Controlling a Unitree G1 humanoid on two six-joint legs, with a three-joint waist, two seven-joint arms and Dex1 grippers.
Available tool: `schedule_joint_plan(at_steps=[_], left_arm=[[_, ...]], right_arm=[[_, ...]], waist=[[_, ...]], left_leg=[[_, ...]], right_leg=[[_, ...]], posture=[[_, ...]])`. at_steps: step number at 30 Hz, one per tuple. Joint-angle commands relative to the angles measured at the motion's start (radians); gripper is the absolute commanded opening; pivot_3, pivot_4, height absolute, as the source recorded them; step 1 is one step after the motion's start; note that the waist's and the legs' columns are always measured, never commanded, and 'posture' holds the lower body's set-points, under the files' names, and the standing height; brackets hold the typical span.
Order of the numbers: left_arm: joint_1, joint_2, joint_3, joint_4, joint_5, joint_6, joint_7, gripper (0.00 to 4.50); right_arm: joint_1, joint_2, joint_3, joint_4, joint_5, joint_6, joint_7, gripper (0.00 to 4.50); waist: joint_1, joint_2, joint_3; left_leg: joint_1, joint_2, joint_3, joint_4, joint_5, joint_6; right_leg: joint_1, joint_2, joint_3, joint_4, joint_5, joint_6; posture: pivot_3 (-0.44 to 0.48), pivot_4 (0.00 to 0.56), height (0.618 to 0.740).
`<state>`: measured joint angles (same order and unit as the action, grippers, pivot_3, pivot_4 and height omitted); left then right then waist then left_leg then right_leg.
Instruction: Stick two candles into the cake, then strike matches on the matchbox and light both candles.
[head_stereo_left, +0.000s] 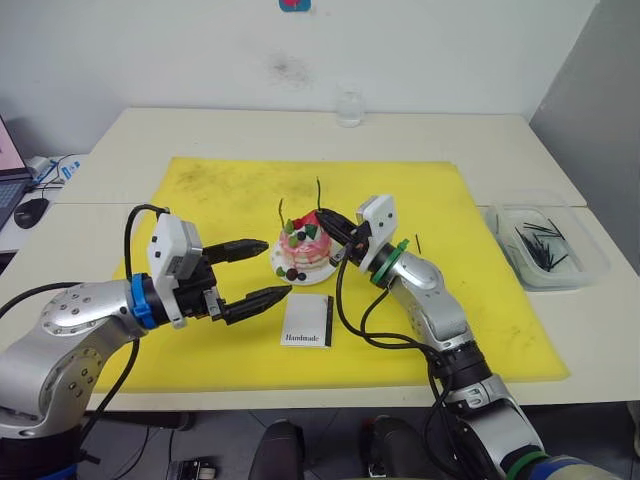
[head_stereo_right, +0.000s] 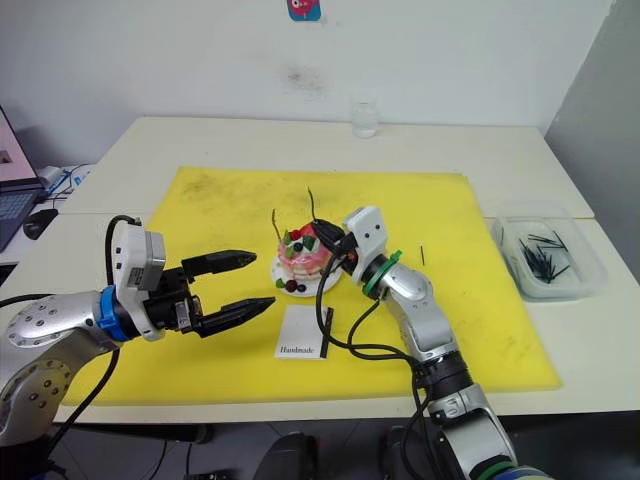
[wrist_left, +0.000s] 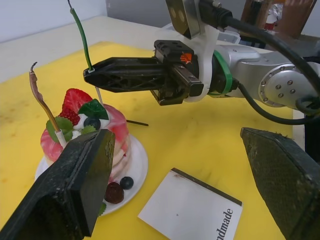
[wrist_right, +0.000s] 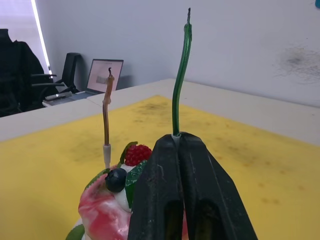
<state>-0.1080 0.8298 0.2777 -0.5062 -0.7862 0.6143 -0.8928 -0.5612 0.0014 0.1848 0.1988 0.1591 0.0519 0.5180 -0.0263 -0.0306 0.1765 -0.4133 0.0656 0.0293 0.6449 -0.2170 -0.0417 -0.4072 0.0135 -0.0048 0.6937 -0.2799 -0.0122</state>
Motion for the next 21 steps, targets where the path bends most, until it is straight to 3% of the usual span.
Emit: schedule_joint_plan(at_steps=[1, 21], left_arm=[[-0.011, 0.018, 0.014, -0.022, -0.014, 0.002, -0.011, 4.50], [-0.010, 0.022, 0.005, -0.016, 0.007, -0.001, -0.027, 4.50]], right_arm=[[-0.013, 0.004, -0.007, -0.007, -0.007, -0.039, -0.006, 0.05], [0.030, 0.015, 0.010, 0.080, -0.063, -0.132, -0.027, 0.05]], waist=[[0.000, 0.000, 0.000], [0.000, 0.000, 0.000]], left_leg=[[0.000, 0.000, 0.000, 0.000, 0.000, 0.000], [0.000, 0.000, 0.000, 0.000, 0.000, 0.000]], right_leg=[[0.000, 0.000, 0.000, 0.000, 0.000, 0.000], [0.000, 0.000, 0.001, 0.000, 0.000, 0.000]], posture=[[0.000, 0.150, 0.740], [0.000, 0.150, 0.740]])
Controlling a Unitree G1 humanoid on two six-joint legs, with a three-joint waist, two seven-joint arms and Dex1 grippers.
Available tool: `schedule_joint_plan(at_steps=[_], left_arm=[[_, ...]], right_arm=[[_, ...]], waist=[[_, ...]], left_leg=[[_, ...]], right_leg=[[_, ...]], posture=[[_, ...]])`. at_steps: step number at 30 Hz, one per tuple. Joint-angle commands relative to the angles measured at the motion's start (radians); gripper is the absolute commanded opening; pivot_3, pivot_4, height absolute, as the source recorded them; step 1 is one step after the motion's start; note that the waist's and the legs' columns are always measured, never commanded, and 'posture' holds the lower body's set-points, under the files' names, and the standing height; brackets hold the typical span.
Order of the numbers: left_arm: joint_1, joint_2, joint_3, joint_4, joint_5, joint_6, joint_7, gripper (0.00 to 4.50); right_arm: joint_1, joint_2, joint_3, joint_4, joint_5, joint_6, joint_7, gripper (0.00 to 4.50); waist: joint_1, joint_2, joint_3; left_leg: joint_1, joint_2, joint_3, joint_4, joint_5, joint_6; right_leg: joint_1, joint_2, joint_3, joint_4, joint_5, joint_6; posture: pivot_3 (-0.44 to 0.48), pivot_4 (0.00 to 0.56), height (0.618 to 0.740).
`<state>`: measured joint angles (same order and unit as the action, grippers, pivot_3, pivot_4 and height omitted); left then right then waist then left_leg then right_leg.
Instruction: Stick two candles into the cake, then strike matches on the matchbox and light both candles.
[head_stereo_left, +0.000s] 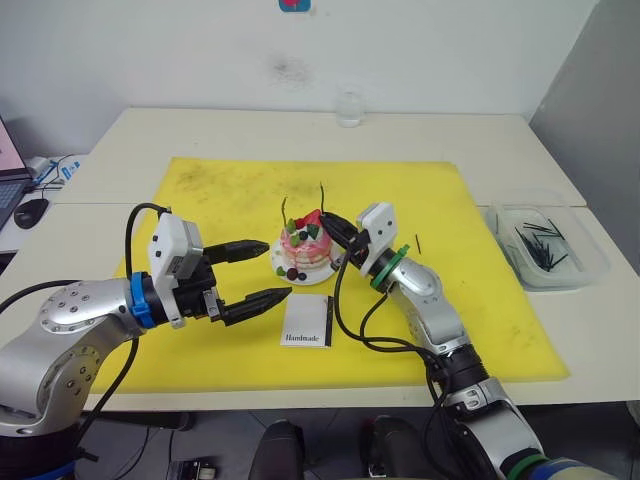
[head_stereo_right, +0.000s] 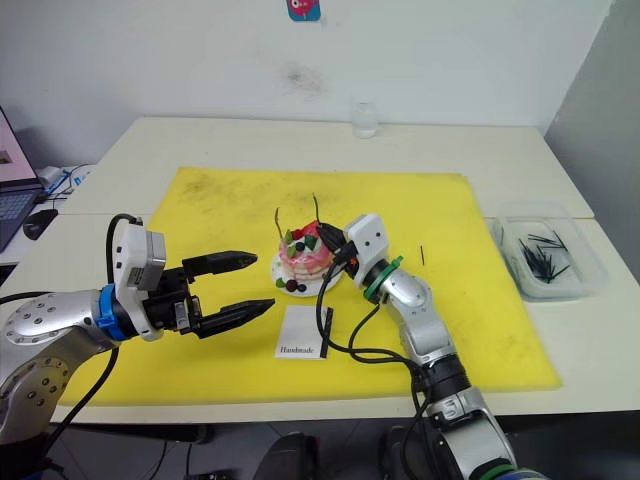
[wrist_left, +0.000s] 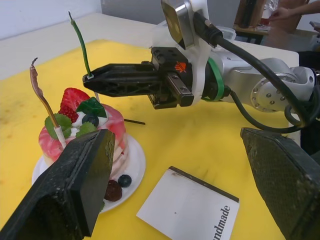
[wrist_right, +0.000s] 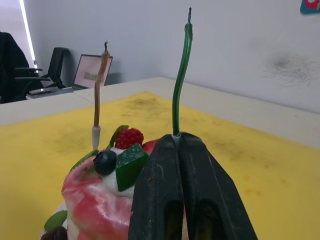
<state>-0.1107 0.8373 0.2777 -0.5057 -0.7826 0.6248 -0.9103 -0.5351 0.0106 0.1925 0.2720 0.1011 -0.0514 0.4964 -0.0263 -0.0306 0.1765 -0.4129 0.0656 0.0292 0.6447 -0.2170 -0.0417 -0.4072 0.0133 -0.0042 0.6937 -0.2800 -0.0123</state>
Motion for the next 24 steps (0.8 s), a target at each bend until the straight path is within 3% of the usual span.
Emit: schedule_joint_plan(at_steps=[1, 21, 24], left_arm=[[-0.008, 0.015, 0.005, -0.016, 0.004, -0.012, -0.009, 4.50], [0.017, 0.007, -0.010, -0.031, 0.040, -0.038, -0.025, 4.50], [0.019, 0.008, -0.023, -0.023, 0.064, -0.060, -0.037, 4.50]], right_arm=[[0.008, 0.009, -0.001, 0.008, -0.003, -0.030, -0.008, 0.05], [0.045, 0.036, 0.016, -0.047, 0.010, 0.053, -0.033, 0.05], [0.038, 0.041, -0.002, -0.074, 0.022, 0.067, -0.043, 0.68]], waist=[[0.000, 0.000, 0.000], [-0.003, 0.000, 0.000], [-0.003, 0.000, 0.000]], left_leg=[[0.000, 0.000, 0.000, 0.000, 0.000, 0.000], [0.007, 0.000, 0.004, -0.002, 0.000, 0.000], [0.008, 0.000, 0.005, -0.003, 0.000, 0.000]], right_leg=[[0.000, 0.000, 0.000, 0.000, 0.000, 0.000], [0.000, 0.000, 0.010, 0.003, 0.000, 0.000], [0.000, 0.000, 0.010, 0.003, 0.000, 0.000]], posture=[[0.000, 0.150, 0.740], [0.000, 0.150, 0.740], [0.000, 0.150, 0.740]])
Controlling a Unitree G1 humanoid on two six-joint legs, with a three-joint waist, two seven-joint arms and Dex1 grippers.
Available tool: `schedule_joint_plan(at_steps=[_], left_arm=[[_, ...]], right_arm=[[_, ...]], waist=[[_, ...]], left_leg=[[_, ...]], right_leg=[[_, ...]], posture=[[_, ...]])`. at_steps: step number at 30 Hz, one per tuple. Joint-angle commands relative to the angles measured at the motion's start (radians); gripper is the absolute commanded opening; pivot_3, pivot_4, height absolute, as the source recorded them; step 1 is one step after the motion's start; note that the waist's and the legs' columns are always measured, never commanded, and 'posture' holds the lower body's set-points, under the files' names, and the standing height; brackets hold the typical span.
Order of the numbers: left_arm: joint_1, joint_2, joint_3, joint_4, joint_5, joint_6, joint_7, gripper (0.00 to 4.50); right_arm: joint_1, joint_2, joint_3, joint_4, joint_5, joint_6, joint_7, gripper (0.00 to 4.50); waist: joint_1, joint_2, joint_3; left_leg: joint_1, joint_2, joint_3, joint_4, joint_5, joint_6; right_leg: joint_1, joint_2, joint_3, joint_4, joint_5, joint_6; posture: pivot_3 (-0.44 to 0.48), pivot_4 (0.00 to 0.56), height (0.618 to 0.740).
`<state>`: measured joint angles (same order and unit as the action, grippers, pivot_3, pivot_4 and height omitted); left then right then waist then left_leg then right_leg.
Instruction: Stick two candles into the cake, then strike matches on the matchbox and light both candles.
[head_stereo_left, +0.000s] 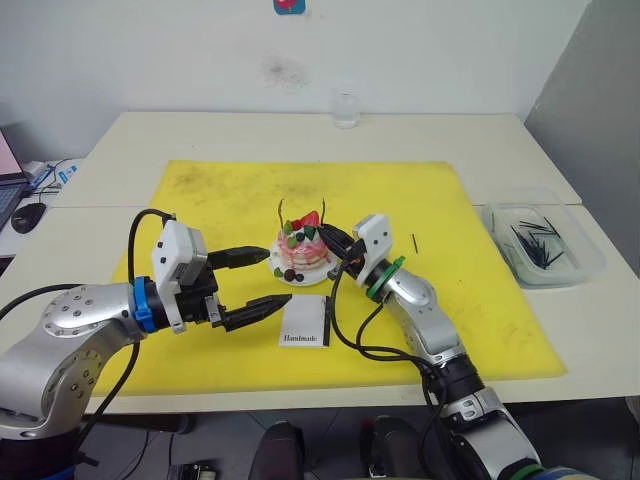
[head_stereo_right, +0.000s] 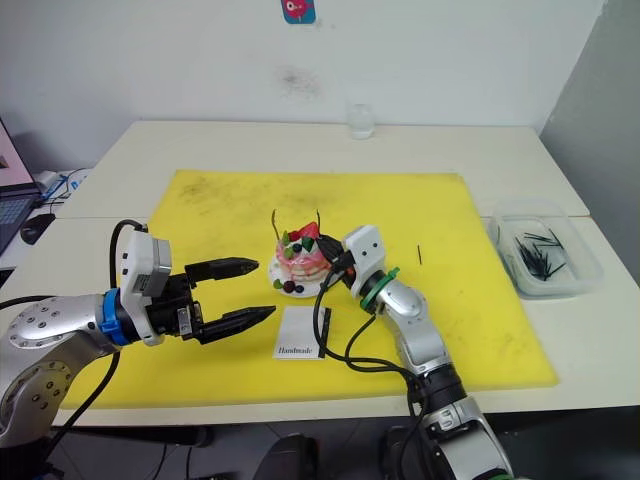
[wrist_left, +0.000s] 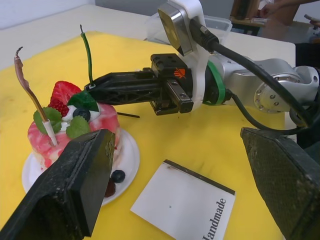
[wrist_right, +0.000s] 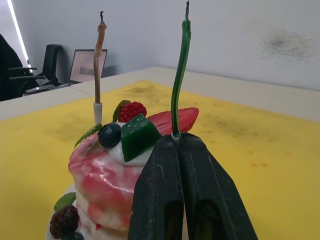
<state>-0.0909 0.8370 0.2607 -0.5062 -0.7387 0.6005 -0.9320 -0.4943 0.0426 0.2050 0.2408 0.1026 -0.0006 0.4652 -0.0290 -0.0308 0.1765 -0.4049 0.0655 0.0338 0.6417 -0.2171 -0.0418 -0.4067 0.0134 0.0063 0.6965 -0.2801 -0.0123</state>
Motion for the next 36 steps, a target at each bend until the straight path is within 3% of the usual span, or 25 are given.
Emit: schedule_joint_plan(at_steps=[1, 6, 11, 14, 19, 24, 27, 33, 36], left_arm=[[0.001, 0.007, -0.010, -0.022, 0.026, -0.042, -0.018, 4.50], [0.005, 0.009, -0.031, -0.011, 0.055, -0.055, -0.027, 4.50], [0.017, 0.019, -0.011, 0.002, 0.045, -0.012, -0.012, 4.50], [0.026, 0.031, 0.044, 0.025, -0.039, 0.106, 0.020, 4.50], [0.072, 0.105, 0.155, 0.089, -0.317, 0.448, 0.054, 4.50], [0.067, 0.156, 0.109, 0.176, -0.420, 0.686, 0.106, 4.50], [-0.017, 0.105, 0.082, 0.253, -0.462, 0.762, 0.169, 4.50], [-0.159, 0.004, 0.050, 0.394, -0.483, 0.870, 0.255, 4.50], [-0.190, -0.019, 0.033, 0.417, -0.477, 0.904, 0.268, 4.50]], right_arm=[[-0.005, 0.009, -0.018, -0.057, 0.025, 0.029, -0.013, 0.95], [-0.025, 0.004, -0.029, -0.136, 0.043, 0.105, -0.017, 2.69], [-0.033, -0.036, -0.054, -0.269, 0.078, 0.224, -0.011, 2.69], [-0.025, -0.084, -0.080, -0.376, 0.112, 0.306, -0.006, 2.69], [0.037, -0.232, -0.090, -0.513, 0.147, 0.354, 0.085, 2.69], [0.105, -0.415, -0.070, -0.615, 0.232, 0.502, 0.230, 2.69], [0.118, -0.485, -0.028, -0.635, 0.221, 0.531, 0.278, 2.08], [0.119, -0.552, 0.056, -0.625, 0.158, 0.556, 0.300, 0.04], [0.110, -0.568, 0.079, -0.621, 0.144, 0.570, 0.309, 0.04]], waist=[[0.000, 0.000, 0.000], [0.000, 0.000, 0.000], [0.000, 0.000, 0.000], [0.000, 0.000, 0.000], [-0.001, -0.001, 0.001], [-0.001, -0.001, 0.001], [0.000, -0.001, 0.001], [-0.001, -0.003, 0.001], [-0.002, -0.003, 0.001]], left_leg=[[0.000, 0.000, 0.000, 0.000, 0.000, 0.000], [0.000, 0.000, 0.002, -0.001, 0.000, 0.000], [0.000, 0.000, 0.002, -0.002, 0.000, 0.000], [0.000, 0.000, 0.002, -0.002, 0.000, 0.000], [0.000, 0.001, 0.002, -0.004, 0.000, 0.000], [0.000, 0.000, 0.002, -0.009, 0.000, 0.000], [0.002, -0.001, 0.002, -0.011, 0.000, 0.000], [0.002, -0.001, 0.001, -0.012, 0.000, 0.000], [0.002, -0.001, 0.002, -0.012, 0.000, 0.000]], right_leg=[[0.000, 0.000, 0.000, 0.000, 0.000, 0.000], [-0.001, 0.000, 0.002, -0.001, 0.000, 0.000], [-0.002, 0.000, 0.002, -0.001, 0.000, 0.000], [-0.002, 0.000, 0.002, -0.001, 0.000, 0.000], [-0.002, 0.000, 0.002, -0.002, 0.000, 0.000], [-0.002, -0.001, 0.002, -0.007, -0.001, 0.000], [-0.002, -0.001, 0.002, -0.008, -0.001, 0.000], [-0.001, 0.000, 0.002, -0.009, -0.001, 0.000], [-0.001, 0.000, 0.003, -0.011, -0.001, 0.000]], posture=[[0.000, 0.150, 0.740], [0.000, 0.150, 0.740], [0.000, 0.150, 0.740], [0.000, 0.150, 0.740], [0.000, 0.150, 0.740], [0.000, 0.150, 0.740], [0.000, 0.150, 0.740], [0.000, 0.150, 0.740], [0.000, 0.150, 0.740]])
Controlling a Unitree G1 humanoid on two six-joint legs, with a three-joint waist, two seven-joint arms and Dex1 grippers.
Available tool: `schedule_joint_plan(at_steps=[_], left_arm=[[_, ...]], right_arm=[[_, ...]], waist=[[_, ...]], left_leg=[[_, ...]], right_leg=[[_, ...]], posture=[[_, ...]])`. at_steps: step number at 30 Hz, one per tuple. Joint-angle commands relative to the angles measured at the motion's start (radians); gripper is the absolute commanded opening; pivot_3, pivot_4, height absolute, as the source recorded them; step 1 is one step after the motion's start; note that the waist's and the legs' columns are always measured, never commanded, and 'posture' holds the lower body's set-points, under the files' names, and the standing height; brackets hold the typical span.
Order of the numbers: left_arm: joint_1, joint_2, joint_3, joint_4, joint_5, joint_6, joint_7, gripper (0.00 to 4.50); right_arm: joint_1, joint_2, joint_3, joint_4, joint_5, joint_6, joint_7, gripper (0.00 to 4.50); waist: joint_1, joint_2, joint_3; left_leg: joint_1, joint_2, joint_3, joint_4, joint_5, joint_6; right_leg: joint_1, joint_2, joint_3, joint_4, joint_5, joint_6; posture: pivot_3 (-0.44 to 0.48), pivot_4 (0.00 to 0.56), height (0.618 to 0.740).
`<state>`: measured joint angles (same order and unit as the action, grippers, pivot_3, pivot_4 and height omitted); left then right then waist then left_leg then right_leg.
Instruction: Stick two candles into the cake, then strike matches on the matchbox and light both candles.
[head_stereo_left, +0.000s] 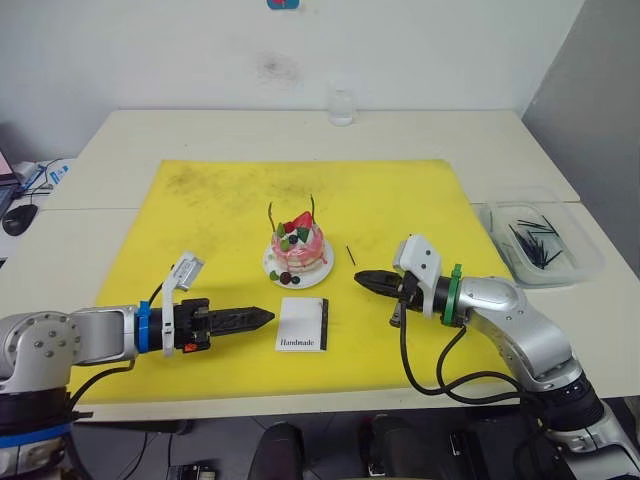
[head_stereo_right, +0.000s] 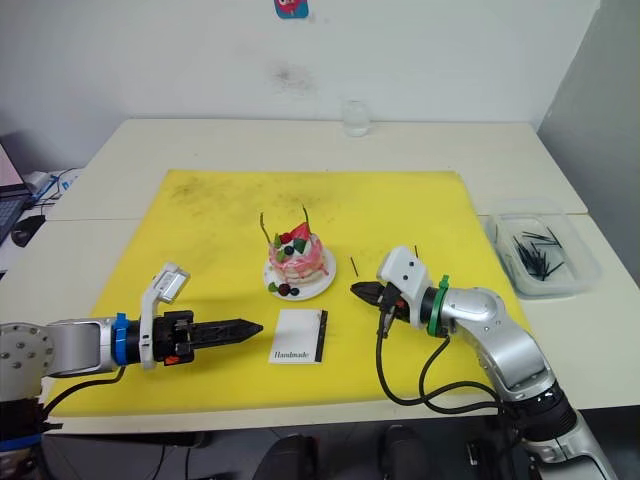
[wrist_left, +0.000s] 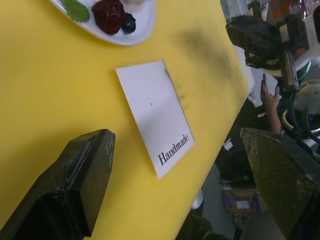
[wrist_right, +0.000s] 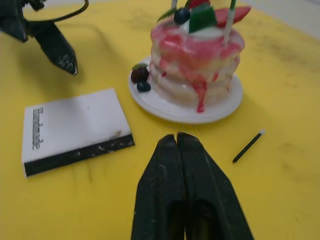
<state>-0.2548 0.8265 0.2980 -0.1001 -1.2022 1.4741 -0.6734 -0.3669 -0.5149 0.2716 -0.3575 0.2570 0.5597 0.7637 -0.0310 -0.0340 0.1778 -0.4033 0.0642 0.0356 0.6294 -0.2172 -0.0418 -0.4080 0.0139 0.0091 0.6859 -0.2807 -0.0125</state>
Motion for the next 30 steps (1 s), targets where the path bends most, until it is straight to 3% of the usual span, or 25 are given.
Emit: schedule_joint_plan(at_steps=[1, 14, 30], left_arm=[[-0.034, -0.015, -0.010, 0.016, -0.006, 0.034, 0.015, 4.50], [-0.092, -0.150, -0.039, 0.051, 0.024, 0.082, 0.090, 4.50], [-0.079, -0.241, -0.056, 0.028, 0.062, 0.097, 0.134, 4.50]], right_arm=[[-0.022, -0.014, 0.017, -0.022, -0.013, 0.016, 0.013, 0.04], [-0.091, -0.052, 0.157, -0.020, -0.065, 0.109, 0.080, 0.04], [-0.155, 0.064, 0.245, 0.088, -0.113, 0.139, 0.092, 0.04]], waist=[[0.000, 0.000, 0.000], [0.002, -0.001, 0.000], [0.006, -0.003, -0.002]], left_leg=[[0.000, 0.000, 0.000, 0.000, 0.000, 0.000], [-0.001, -0.001, -0.001, 0.000, 0.000, 0.000], [0.000, -0.001, 0.000, 0.000, 0.000, 0.000]], right_leg=[[0.000, 0.000, 0.000, 0.000, 0.000, 0.000], [0.000, 0.000, -0.001, -0.002, 0.000, 0.001], [0.003, -0.005, 0.000, -0.003, 0.002, 0.003]], posture=[[0.000, 0.150, 0.740], [0.000, 0.150, 0.740], [0.000, 0.150, 0.740]])
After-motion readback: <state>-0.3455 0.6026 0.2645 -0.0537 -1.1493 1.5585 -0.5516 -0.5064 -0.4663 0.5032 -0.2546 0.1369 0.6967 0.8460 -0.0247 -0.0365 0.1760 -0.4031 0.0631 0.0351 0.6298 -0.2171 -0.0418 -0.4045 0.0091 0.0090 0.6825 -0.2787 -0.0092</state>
